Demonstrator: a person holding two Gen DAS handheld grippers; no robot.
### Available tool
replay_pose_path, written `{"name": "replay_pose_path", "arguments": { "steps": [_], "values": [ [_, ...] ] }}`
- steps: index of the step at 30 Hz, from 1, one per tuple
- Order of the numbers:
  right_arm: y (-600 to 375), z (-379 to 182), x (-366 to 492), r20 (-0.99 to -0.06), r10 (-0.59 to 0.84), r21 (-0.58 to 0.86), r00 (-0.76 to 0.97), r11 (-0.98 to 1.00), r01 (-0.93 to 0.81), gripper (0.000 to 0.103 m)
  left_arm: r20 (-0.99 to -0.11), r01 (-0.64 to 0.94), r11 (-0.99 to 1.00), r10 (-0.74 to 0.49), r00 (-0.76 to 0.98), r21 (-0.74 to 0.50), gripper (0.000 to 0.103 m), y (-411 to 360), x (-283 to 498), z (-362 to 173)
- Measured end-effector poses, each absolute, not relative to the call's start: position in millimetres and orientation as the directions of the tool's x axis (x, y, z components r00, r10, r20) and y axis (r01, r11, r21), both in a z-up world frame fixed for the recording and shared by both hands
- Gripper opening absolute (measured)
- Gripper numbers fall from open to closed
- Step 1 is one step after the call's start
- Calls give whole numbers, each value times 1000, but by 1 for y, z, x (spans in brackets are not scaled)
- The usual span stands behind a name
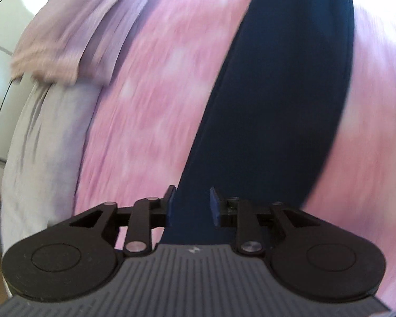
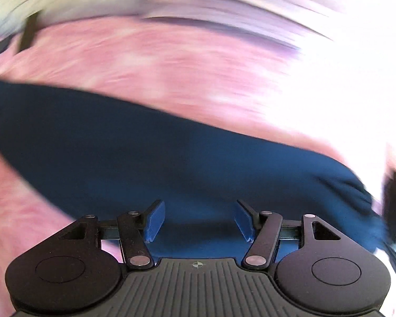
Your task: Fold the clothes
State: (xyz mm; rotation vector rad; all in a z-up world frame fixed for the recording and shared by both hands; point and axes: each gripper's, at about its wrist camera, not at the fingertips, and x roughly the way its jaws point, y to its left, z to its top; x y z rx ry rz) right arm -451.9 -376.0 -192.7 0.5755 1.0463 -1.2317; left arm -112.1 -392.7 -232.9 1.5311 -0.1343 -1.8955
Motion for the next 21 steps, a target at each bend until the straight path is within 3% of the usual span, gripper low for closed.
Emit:
{"name": "replay_pose_path", "arguments": {
  "steps": [7, 15, 21],
  "values": [
    [-383, -179, -642, -864, -498, -106, -77, 30, 994, 62, -841, 403, -847, -470, -268, 345, 28, -442, -287, -226],
    [-402, -199, -759, -845, -481, 239, 236, 57, 969, 62, -833, 305, -941, -282, -476, 144, 30, -519, -483, -214],
    [-407, -223, -784, -800, -475, 353, 367, 123, 928, 62, -820, 184, -977, -20, -572, -104, 54, -581, -589, -210]
  ]
}}
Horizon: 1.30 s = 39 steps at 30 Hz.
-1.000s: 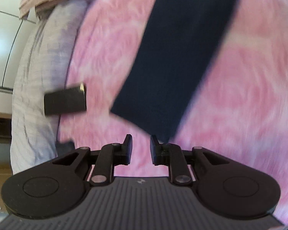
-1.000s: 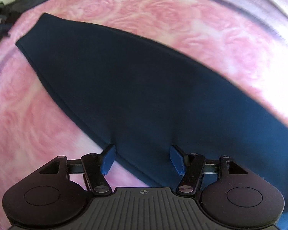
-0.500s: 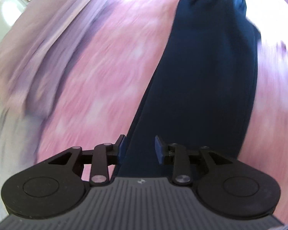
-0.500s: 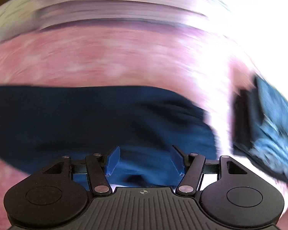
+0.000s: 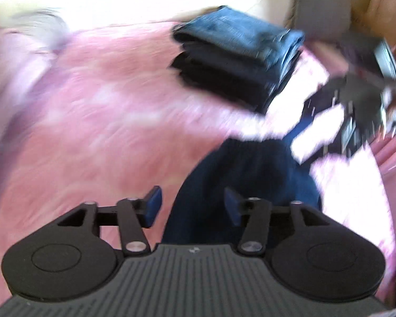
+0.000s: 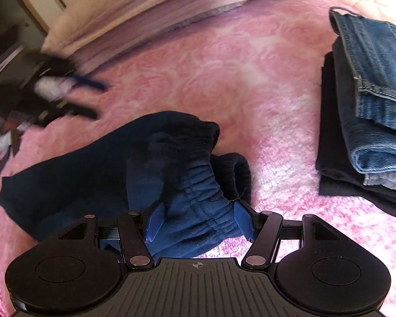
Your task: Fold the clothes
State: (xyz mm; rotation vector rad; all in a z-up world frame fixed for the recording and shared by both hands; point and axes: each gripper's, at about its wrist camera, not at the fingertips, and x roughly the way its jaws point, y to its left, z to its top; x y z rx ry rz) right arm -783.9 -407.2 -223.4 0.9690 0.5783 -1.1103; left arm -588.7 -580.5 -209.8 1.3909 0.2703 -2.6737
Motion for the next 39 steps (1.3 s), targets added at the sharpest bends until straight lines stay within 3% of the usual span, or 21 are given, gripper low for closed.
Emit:
{"name": "replay_pose_path", "arguments": {
  "steps": [3, 7, 8, 9, 10, 13, 17, 18, 19, 20, 24, 30, 31, 34, 35, 39],
  "values": [
    [-397, -225, -786, -784, -486, 364, 386, 143, 920, 62, -838, 127, -974, 91, -538, -188, 60, -598, -630, -231],
    [-375, -228, -787, -786, -465, 387, 407, 144, 911, 62, -853, 85, -937, 268, -447, -340, 57, -611, -674, -267],
    [-368, -227, -787, -786, -468, 385, 404, 141, 912, 62, -849, 81, -923, 309, -429, -377, 54, -612, -678, -273],
    [-363, -225, -789, -785, -474, 384, 399, 133, 914, 62, -842, 78, -907, 350, -410, -414, 45, -613, -682, -279],
    [-357, -223, -791, -782, -484, 385, 393, 121, 915, 62, -837, 67, -900, 369, -404, -430, 26, -612, -682, -280],
    [-346, -210, -802, -752, -536, 398, 384, 95, 913, 62, -828, -26, -928, 345, -443, -372, 14, -597, -666, -258],
    [-350, -189, -816, -660, -595, 456, 460, 170, 874, 62, -788, -146, -948, 317, -528, -283, 11, -570, -625, -216],
    [-355, -186, -816, -644, -579, 469, 500, 217, 856, 66, -779, -170, -951, 309, -545, -258, 11, -563, -615, -207],
    [-360, -184, -814, -642, -553, 469, 531, 264, 843, 82, -775, -190, -953, 302, -555, -235, 10, -554, -605, -199],
    [-367, -183, -810, -648, -524, 457, 553, 313, 832, 86, -770, -207, -954, 298, -564, -218, 10, -545, -596, -194],
    [-401, -187, -793, -671, -383, 446, 635, 475, 759, 87, -763, -274, -947, 300, -573, -167, 8, -514, -578, -180],
    [-439, -215, -777, -649, -172, 577, 741, 523, 627, 86, -766, -252, -953, 290, -574, -172, 7, -506, -598, -199],
    [-441, -219, -775, -671, -123, 584, 731, 520, 623, 66, -768, -242, -954, 286, -573, -175, 7, -507, -603, -204],
    [-430, -219, -785, -710, -52, 603, 702, 470, 645, 27, -774, -213, -959, 275, -571, -185, 2, -508, -620, -220],
    [-423, -219, -794, -708, -61, 617, 704, 432, 658, 23, -775, -203, -961, 272, -570, -188, 2, -509, -626, -225],
    [-409, -226, -811, -705, -94, 648, 703, 319, 692, 22, -783, -164, -966, 258, -566, -200, 2, -511, -648, -245]
  ]
}}
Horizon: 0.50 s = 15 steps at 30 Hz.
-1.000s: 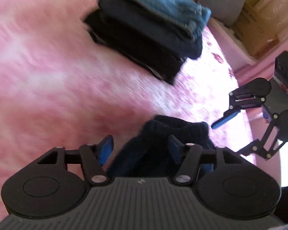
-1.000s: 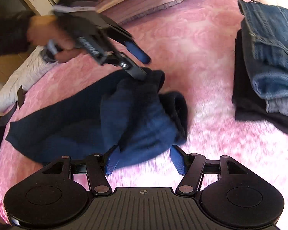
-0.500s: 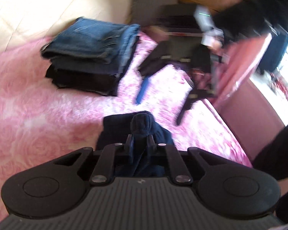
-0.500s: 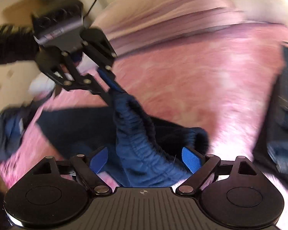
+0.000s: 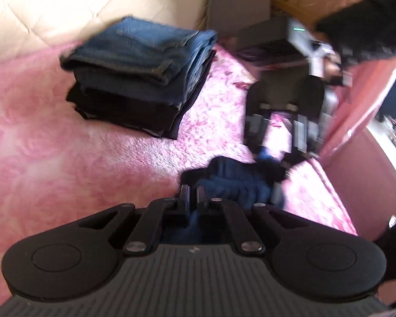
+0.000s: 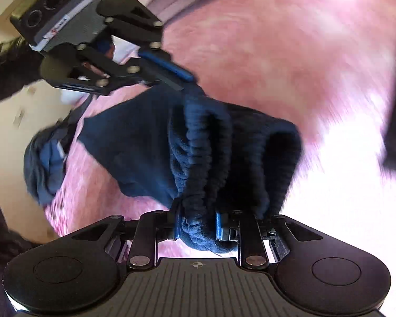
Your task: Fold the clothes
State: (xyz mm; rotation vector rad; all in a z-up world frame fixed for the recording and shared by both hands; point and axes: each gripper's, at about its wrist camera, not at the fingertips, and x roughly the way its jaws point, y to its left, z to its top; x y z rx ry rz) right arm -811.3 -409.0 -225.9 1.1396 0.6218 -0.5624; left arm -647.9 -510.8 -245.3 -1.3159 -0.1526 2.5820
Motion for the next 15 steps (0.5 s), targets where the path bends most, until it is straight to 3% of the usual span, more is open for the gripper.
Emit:
{"name": "replay_pose_path", "arguments": {
  "steps": [6, 15],
  "values": [
    [-402, -246, -819, -706, -142, 669, 694, 187, 719, 22, -825, -146, -968, 250, -507, -204, 3, -504, -670, -287],
    [-413, -248, -838, -686, -218, 705, 694, 40, 709, 22, -784, -51, -964, 242, -572, -260, 5, -528, -656, -266]
  ]
}}
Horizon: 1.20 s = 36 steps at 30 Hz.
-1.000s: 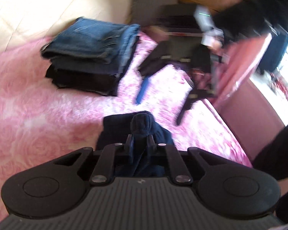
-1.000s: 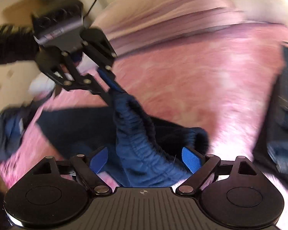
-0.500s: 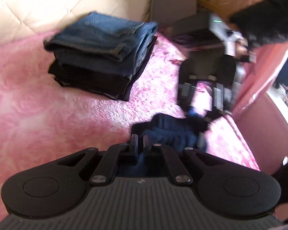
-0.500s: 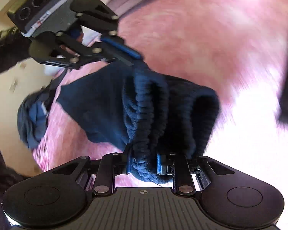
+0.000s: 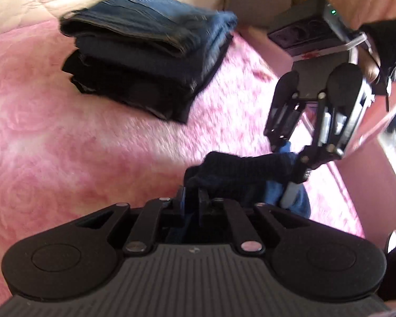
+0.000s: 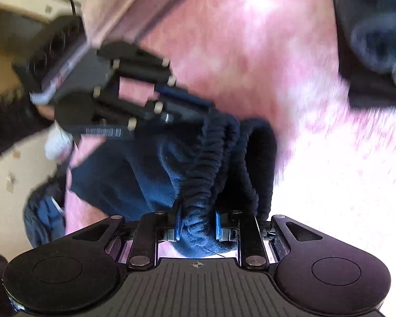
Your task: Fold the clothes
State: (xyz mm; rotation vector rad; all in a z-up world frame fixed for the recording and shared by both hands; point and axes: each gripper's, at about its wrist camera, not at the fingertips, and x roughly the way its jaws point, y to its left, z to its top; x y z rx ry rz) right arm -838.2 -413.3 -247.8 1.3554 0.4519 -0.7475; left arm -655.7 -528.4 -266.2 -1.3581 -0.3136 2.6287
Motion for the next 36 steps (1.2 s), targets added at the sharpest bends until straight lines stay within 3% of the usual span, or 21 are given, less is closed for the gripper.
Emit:
{"name": "replay_pose_path", "arguments": {
  "steps": [6, 14, 17, 21, 27, 31, 36],
  "values": [
    [-437, -285, -834, -739, -125, 671, 662, -42, 740, 21, -829, -5, -971, 205, -521, -238, 7, -526, -666, -296],
    [-421, -275, -826, -744, -262, 655, 615, -101, 749, 19, -828, 44, -986, 113, -549, -163, 13, -532, -641, -271],
    [-415, -266, -820, -753, -313, 633, 579, -103, 767, 29, -831, 93, -988, 50, -555, -122, 14, -535, -607, -249],
    [-392, -239, -793, -789, -441, 517, 428, -99, 850, 71, -846, 148, -988, -42, -531, -44, 26, -522, -544, -225],
    [-323, -200, -724, -773, -623, 337, 118, -246, 909, 73, -869, 69, -996, -84, -488, 57, 27, -448, -449, -211],
    [-283, -202, -689, -772, -621, 405, 135, -316, 858, 73, -878, -88, -987, -75, -472, 131, 29, -376, -397, -224],
    [-237, -210, -605, -774, -604, 459, 192, -326, 826, 73, -876, -212, -924, -199, -440, 317, 32, -314, -361, -271]
  ]
}}
